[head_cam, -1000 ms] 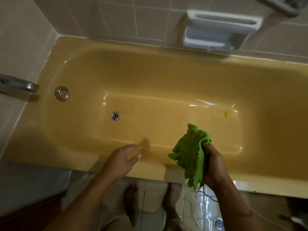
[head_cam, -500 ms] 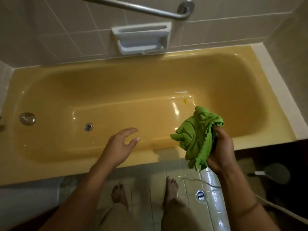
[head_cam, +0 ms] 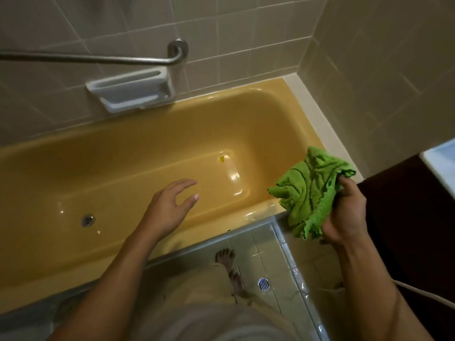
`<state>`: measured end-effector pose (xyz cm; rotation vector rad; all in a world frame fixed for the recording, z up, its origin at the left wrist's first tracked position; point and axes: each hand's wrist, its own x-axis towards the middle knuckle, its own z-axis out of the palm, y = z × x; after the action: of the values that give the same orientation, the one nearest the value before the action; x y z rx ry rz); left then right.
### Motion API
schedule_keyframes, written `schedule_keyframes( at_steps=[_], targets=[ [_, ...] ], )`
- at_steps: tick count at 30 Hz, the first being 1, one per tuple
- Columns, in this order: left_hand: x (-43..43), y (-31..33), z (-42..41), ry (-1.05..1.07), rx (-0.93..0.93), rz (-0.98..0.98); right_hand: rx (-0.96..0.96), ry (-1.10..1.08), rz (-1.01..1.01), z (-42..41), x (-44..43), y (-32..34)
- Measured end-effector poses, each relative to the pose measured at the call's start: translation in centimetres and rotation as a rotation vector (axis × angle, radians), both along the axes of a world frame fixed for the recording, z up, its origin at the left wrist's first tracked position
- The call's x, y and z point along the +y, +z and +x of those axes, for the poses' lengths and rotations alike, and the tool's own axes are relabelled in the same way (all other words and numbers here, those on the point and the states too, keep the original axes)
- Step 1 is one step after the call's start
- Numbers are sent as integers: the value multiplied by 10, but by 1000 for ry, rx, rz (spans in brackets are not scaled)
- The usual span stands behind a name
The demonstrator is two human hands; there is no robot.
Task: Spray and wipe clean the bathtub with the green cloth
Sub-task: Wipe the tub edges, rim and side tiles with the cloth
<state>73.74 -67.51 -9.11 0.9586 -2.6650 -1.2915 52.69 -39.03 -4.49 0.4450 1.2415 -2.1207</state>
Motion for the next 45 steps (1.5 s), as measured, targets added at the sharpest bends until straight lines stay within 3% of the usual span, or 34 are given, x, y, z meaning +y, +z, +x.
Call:
schedule_keyframes(
  at_steps=[14,23,36,45],
  targets=[
    [69,-27,-195,-179,-21,104,45,-293,48,-140,86,-10],
    [187,-112,-298,-151,-120,197,-158,-226,184,-238,143,-87],
    [239,-274,-340,-187,-341,181,-309,-42,73,-293,144,-219],
    [238,-309,-335,-221,-364,-107,-280,44,372,-324,132,-265]
  ],
)
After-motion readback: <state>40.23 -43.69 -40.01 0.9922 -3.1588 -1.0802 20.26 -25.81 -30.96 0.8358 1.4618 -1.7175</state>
